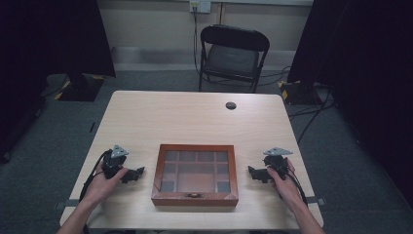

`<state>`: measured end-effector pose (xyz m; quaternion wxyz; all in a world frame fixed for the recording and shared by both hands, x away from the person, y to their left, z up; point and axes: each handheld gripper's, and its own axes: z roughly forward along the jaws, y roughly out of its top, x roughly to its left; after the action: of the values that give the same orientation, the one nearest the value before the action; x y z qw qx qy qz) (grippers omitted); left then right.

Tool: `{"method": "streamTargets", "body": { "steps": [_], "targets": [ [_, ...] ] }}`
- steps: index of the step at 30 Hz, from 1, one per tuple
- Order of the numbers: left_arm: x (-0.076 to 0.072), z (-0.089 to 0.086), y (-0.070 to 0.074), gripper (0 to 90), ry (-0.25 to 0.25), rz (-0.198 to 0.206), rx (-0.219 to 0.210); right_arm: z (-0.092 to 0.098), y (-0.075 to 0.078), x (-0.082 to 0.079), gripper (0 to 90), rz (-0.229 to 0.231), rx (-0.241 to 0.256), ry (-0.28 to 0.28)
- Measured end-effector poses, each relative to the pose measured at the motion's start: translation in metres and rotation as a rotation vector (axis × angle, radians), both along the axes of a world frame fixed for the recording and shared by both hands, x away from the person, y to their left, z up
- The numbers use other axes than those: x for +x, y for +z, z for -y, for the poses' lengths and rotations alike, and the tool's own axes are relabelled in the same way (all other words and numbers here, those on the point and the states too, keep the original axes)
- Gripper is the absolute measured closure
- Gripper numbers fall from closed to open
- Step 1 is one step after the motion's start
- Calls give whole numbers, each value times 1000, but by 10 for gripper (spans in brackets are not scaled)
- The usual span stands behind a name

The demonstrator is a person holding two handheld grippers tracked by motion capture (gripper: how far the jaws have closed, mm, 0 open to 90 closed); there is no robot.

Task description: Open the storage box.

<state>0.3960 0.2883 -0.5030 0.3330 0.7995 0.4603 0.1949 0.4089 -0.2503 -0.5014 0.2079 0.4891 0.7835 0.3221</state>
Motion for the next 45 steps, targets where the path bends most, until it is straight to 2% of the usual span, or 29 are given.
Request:
{"method": "streamTargets", "body": {
  "steps": [4, 7, 8, 10, 11, 12, 15, 18, 19, 20, 22, 24, 25, 26, 27, 29, 30, 31, 32, 35, 36, 37, 39, 45],
  "targets": [
    [0, 0, 0, 0, -1, 0, -1, 0, 0, 0, 0, -1, -1, 0],
    [0, 0, 0, 0, 0, 0, 0, 0, 2, 1, 9, -22, -13, 12],
    [0, 0, 0, 0, -1, 0, -2, 0, 4, 1, 45, -25, -15, 15],
    [0, 0, 0, 0, 0, 0, -1, 0, 8, -1, 182, -17, -26, 23],
    [0, 0, 0, 0, 0, 0, -1, -1, 10, -1, 189, -13, -35, 17],
    [0, 0, 0, 0, 0, 0, -1, -1, 14, -1, 146, -25, -42, 47],
    [0, 0, 0, 0, 0, 0, 0, -1, 16, -2, 167, -19, -29, 67],
    [0, 0, 0, 0, -1, 0, -2, -1, 23, -2, 171, -37, -17, 87],
    [0, 0, 0, 0, 0, 0, 0, -1, 26, -1, 171, -26, -21, 89],
    [0, 0, 0, 0, 0, 0, -1, 0, 31, 0, 172, -24, -8, 90],
    [0, 0, 0, 0, 0, 1, 0, 0, 38, -1, 192, -18, 62, 122],
    [0, 0, 0, 0, 0, 0, -2, -2, 47, -2, 191, -15, 74, 145],
    [0, 0, 0, 0, 0, 0, -1, -3, 51, -2, 184, -17, 103, 156],
    [0, 0, 0, 0, 0, 0, -1, -5, 59, -4, 179, 7, 150, 169],
    [0, 0, 0, 0, 0, 0, -1, -5, 59, -4, 179, 7, 150, 169],
    [0, 0, 0, 0, -1, 0, -2, -10, 68, -6, 191, 14, 157, 209],
    [0, 0, 0, 0, 0, 0, -2, -16, 75, -8, 223, 25, 179, 246],
    [0, 0, 0, 0, 0, 0, -2, -16, 75, -8, 223, 25, 179, 246],
    [0, 0, 0, 0, 0, 0, -2, -19, 77, -10, 229, 36, 200, 260],
    [0, 0, 0, 0, -1, 0, -2, -32, 84, -13, 239, 20, 196, 328],
    [0, 0, 0, 0, 0, 0, -2, -39, 88, -15, 277, 32, 209, 363],
    [0, 0, 0, 0, 0, 0, -2, -39, 88, -15, 277, 32, 209, 363],
    [0, 0, 0, 0, 0, 1, -2, -46, 93, -17, 301, 31, 222, 402],
    [0, 0, 0, 0, 1, 0, -3, -71, 98, -27, 385, -10, 248, 523]
  ]
}}
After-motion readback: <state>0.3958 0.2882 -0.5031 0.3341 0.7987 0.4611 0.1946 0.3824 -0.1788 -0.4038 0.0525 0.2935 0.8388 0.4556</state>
